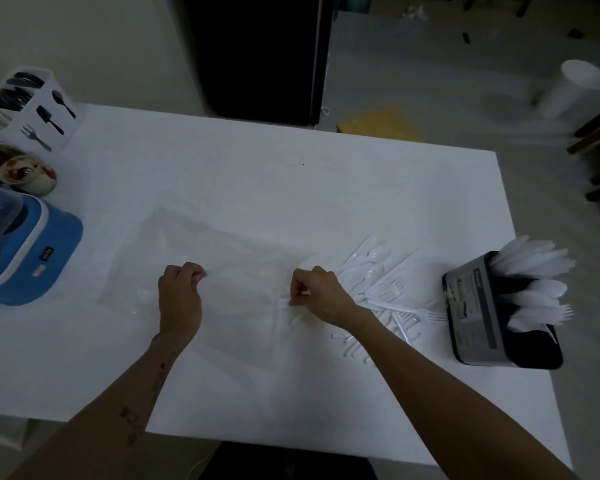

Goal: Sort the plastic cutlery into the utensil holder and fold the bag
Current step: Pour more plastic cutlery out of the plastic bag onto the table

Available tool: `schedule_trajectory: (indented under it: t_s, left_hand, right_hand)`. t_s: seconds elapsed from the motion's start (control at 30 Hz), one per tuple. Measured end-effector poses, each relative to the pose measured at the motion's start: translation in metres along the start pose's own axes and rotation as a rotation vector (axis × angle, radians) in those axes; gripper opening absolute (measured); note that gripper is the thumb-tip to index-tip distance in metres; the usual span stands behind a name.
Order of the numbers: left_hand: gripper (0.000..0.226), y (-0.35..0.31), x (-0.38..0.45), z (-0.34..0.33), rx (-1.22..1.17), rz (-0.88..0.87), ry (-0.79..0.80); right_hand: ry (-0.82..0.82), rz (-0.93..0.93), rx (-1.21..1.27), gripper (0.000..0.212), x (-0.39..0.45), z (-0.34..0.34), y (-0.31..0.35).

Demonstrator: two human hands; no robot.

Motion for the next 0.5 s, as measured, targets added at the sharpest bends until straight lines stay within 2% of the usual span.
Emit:
schedule_trajectory:
  t_s: [0.1,0.3,0.4,0.5]
  left_hand:
    - [0.013,-0.001,0.0,0.002,0.01,-0.003,-0.006]
    - [0.013,0.01,0.005,0.015,0.064,-0.011,-0.024]
    - [0.014,0.02,0.007,0.022,0.073,0.036,-0.032]
    - [0.018,0.015,0.002,0.016,0.106,0.106,-0.047]
  right_hand:
    - [-0.021,0.006,-0.022,0.014,-0.004,0.008,-0.003]
    - [-0.057,-0.011,-0.297,0.014,-0.024,0.027,-0.047]
    - [-0.164,-0.036,-0.345,0.019,-0.034,0.039,-0.069]
    - [-0.225,0.009,-0.336,0.027,-0.034,0.034,-0.06]
Point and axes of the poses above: each hand's wrist, its own x-axis towards the middle knuckle, its own z-axis out of the back of the hand, y = z × x, the point moved 6 cm from there along x, towards the middle knuckle, and after that the axes turned 8 degrees about -x, right-handed, at the moved point
